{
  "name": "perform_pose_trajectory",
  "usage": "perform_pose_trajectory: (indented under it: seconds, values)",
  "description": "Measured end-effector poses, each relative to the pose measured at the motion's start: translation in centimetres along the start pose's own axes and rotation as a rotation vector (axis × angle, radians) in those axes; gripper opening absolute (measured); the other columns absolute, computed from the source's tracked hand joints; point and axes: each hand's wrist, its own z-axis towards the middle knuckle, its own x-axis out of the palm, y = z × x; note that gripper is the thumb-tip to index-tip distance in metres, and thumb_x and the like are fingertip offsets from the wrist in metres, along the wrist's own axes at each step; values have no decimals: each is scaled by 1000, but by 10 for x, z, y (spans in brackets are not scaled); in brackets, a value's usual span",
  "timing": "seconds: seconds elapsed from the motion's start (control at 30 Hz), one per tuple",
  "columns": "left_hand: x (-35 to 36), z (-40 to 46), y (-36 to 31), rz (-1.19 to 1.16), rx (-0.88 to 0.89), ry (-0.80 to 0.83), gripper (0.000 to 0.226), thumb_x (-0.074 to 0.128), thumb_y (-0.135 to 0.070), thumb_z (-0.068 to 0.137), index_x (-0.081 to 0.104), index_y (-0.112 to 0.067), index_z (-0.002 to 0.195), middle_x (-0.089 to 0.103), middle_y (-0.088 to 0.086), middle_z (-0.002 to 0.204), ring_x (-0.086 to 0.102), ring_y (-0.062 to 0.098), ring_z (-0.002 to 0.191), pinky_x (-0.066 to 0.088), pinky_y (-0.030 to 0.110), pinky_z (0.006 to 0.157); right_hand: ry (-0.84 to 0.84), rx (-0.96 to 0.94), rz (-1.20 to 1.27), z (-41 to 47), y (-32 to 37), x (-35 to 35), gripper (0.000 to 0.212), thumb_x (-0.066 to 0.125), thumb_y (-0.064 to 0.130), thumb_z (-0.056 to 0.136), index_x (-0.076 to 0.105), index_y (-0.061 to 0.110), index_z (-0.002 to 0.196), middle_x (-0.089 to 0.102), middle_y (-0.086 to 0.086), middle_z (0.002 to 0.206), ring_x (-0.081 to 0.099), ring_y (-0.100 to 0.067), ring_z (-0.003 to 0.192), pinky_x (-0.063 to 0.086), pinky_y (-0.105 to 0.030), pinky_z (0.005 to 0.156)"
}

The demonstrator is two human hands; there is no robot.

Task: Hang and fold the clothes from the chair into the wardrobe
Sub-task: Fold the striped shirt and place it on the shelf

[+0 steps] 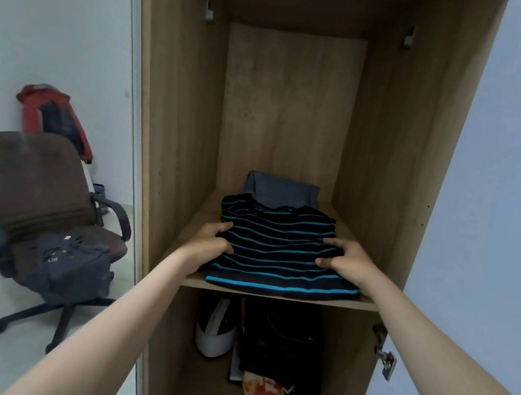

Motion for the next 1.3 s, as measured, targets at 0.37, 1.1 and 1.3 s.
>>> perform_pose_trajectory:
  seconds: [0.37, 1.1, 1.3]
  values:
    - [-5, 26, -13, 392, 48, -125, 73, 69, -40, 81, 39, -15, 143, 47, 2, 141, 49, 20, 124, 43, 28, 101, -36, 24, -799, 6, 42, -4, 65, 60, 54, 86, 47, 14, 135, 50, -8, 132, 54, -22, 110, 51, -30, 91]
    - [5, 128, -28, -260, -149, -142, 47, 54, 13, 86, 59, -11, 125, 52, 14, 133, 50, 30, 120, 47, 31, 93, -116, 173, 393, 120, 31, -5, 32, 68, -3, 82, 69, 18, 106, 60, -12, 124, 58, -25, 103, 51, -34, 91]
    - [1, 135, -30, -332, 99, -215, 55, 55, 12, 85, 59, -27, 123, 49, 5, 137, 50, 21, 120, 50, 29, 88, -216, -17, 562, 124, 30, -8, 47, 69, -12, 76, 68, 26, 103, 60, -7, 122, 60, -23, 105, 56, -32, 78]
